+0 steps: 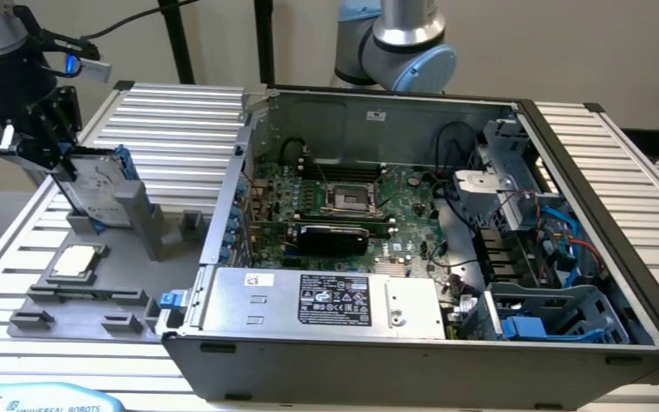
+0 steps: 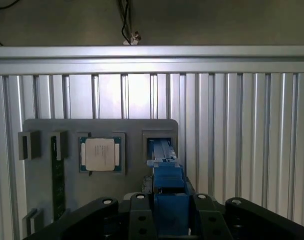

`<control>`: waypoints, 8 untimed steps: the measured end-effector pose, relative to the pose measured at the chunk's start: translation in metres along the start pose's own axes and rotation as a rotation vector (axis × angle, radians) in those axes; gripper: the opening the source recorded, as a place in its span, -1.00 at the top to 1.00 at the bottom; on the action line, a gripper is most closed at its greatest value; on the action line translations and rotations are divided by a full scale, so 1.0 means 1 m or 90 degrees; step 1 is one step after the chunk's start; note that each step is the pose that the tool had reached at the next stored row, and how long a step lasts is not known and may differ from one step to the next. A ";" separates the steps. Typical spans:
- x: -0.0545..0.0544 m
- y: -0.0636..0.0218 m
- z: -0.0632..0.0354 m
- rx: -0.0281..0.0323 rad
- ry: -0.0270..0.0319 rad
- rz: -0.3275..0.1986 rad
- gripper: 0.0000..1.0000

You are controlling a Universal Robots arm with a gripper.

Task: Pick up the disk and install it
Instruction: 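Pick up the disk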

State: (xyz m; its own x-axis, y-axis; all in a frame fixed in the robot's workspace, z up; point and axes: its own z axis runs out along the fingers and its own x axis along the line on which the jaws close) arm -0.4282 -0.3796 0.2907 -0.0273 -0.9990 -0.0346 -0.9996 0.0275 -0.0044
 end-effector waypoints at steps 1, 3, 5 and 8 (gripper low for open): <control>0.000 0.0000 -0.0023 0.0001 -0.0001 0.000 0.35; 0.000 0.0000 -0.0083 0.0001 -0.0001 0.000 0.35; -0.001 -0.0001 -0.0151 0.0001 0.0000 0.000 0.35; -0.001 -0.0001 -0.0271 0.0001 -0.0001 0.000 0.35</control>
State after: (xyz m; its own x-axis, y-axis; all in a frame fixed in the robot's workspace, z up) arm -0.4282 -0.3796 0.3178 -0.0273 -0.9990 -0.0347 -0.9996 0.0275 -0.0045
